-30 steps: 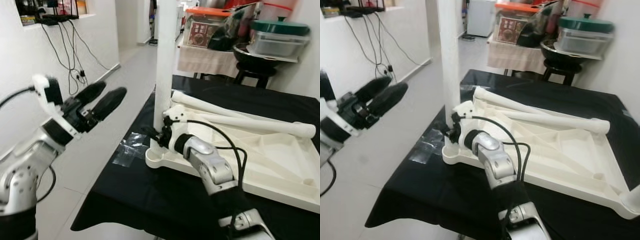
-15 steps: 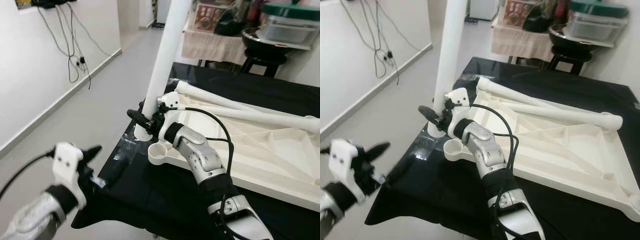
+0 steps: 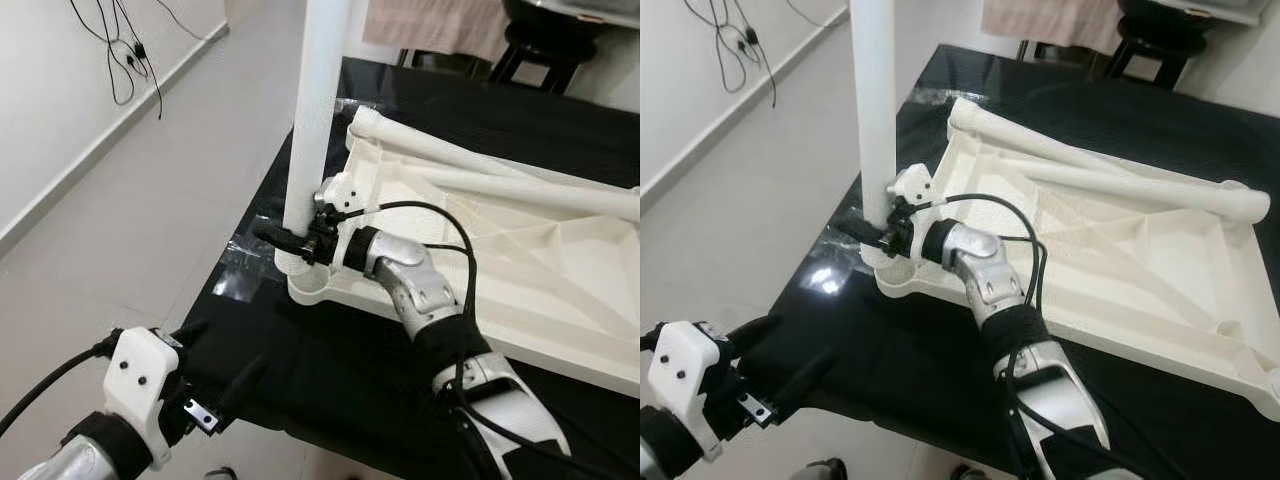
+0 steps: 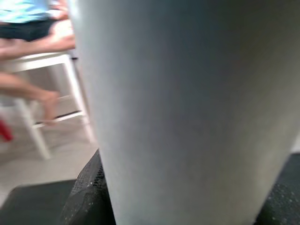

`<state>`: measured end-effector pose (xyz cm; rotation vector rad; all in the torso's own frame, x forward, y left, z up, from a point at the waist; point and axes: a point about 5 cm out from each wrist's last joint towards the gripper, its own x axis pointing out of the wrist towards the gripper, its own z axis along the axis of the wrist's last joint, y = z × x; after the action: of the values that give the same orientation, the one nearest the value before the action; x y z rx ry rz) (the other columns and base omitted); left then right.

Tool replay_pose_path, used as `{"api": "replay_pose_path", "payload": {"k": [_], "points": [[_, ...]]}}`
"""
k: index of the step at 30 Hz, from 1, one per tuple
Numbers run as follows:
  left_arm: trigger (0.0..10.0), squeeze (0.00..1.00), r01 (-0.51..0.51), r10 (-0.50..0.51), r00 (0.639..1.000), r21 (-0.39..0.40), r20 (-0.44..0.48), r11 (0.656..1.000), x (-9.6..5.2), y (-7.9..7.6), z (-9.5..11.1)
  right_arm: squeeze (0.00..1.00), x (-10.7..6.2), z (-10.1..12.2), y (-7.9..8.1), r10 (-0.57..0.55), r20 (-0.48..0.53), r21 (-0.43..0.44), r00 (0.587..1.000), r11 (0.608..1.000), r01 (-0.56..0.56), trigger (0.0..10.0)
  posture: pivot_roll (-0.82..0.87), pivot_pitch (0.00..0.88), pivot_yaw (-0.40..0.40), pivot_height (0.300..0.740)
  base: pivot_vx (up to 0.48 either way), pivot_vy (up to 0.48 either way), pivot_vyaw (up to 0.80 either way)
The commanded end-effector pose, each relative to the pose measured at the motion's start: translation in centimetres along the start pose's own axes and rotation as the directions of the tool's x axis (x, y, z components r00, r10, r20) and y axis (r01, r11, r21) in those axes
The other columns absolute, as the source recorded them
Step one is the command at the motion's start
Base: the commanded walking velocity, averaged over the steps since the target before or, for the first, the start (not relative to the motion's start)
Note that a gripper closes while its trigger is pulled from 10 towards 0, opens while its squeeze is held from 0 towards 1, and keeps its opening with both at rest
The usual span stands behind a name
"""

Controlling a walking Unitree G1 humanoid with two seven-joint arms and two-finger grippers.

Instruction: Building children table

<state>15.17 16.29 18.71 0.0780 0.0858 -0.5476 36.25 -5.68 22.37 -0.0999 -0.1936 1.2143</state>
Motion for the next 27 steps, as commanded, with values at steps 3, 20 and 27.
{"api": "replay_pose_path", "payload": {"k": [3,20,27], "points": [[10.0,0.00,0.011,-0.011,1.000,0.004,-0.013,1.000,-0.5,-0.4,0.1,0.00,-0.7,-0.9,0.1,0.056,-0.006,0.044,0.998,0.997,-0.055,10.0,0.21,0.335,-0.072,0.740,0.000,0.000,0.00],[10.0,0.00,0.021,-0.021,0.999,0.009,-0.030,1.000,-1.2,-0.4,0.2,0.00,-2.7,-1.2,0.3,0.274,-0.131,-0.079,0.953,0.955,-0.285,10.0,0.22,0.364,-0.046,0.740,0.000,0.000,0.00],[10.0,0.00,0.021,-0.020,0.999,0.019,-0.030,1.000,-1.2,-0.3,0.2,0.00,-2.9,-1.3,0.2,0.339,-0.261,-0.173,0.904,0.905,-0.389,10.0,0.23,0.365,-0.046,0.740,0.000,0.000,0.00]]}}
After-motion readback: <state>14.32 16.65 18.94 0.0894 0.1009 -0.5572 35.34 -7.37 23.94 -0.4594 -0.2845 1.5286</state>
